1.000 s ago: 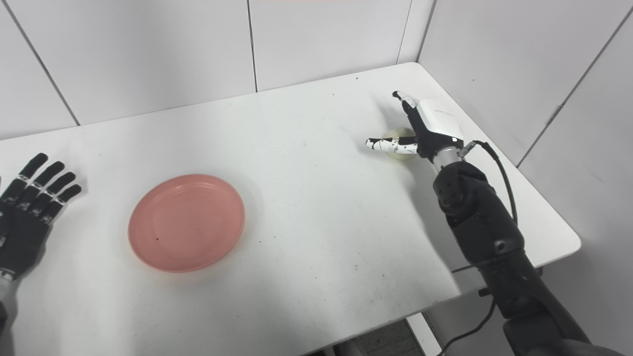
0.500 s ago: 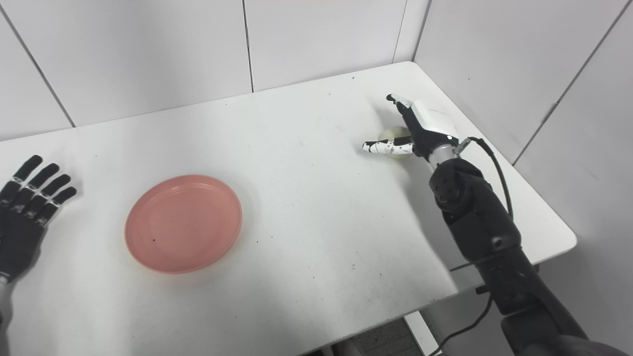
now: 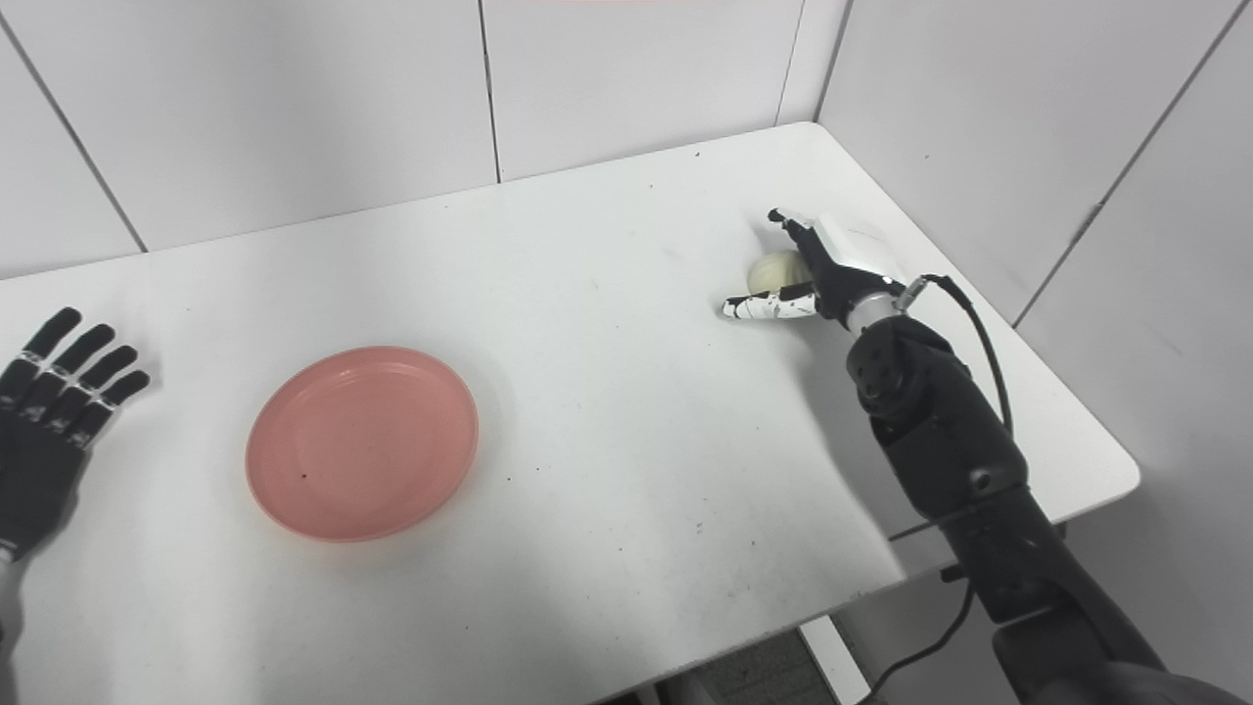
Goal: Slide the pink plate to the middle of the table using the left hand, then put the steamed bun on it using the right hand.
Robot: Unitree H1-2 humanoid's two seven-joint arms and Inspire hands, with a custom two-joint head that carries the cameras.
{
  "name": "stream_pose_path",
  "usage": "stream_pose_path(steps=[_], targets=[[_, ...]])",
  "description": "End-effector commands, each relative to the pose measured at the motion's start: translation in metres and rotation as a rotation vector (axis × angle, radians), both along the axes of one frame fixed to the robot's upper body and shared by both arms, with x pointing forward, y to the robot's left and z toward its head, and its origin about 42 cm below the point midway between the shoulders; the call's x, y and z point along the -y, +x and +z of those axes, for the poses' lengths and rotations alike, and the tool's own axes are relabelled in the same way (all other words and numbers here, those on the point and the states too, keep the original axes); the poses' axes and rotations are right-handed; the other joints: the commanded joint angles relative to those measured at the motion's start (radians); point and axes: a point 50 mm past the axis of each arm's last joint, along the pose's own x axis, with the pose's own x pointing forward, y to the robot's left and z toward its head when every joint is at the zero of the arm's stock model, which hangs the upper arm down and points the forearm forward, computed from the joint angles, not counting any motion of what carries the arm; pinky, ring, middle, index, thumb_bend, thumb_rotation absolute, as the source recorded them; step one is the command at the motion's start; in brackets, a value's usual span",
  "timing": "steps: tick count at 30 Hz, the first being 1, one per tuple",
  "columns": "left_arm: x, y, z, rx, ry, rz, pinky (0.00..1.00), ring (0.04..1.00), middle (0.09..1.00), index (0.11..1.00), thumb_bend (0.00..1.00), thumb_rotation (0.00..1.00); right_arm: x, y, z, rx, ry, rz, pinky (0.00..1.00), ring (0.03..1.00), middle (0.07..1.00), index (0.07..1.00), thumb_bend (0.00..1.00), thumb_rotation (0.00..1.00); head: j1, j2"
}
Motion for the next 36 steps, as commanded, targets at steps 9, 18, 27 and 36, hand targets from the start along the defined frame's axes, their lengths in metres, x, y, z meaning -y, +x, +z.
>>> stream_pose_path(steps=[9,18,27,36], targets=[[-0.012,-0.072,-0.088,-0.313,-0.031,0.045,0.73,0.763,0.791,0.796,0.55,0.91,0.013,0.016,0.031,0.031,-0.022,-0.029,0.64,0.792,0.864,0.873,0.92,0.49,0.003,0.008],[-0.011,-0.072,-0.087,-0.310,-0.030,0.047,0.73,0.759,0.787,0.793,0.54,0.92,0.018,0.021,0.026,0.008,-0.021,-0.027,0.65,0.780,0.843,0.857,0.90,0.44,0.006,0.012],[-0.012,-0.073,-0.086,-0.307,-0.025,0.046,0.72,0.759,0.786,0.789,0.55,0.91,0.030,0.025,0.029,0.007,-0.029,-0.049,0.54,0.591,0.642,0.666,0.70,0.01,0.004,0.015],[-0.012,-0.073,-0.085,-0.307,-0.028,0.044,0.73,0.763,0.791,0.797,0.55,0.92,0.039,0.030,0.030,-0.062,-0.050,-0.071,0.41,0.411,0.512,0.516,0.52,0.00,0.004,0.019]])
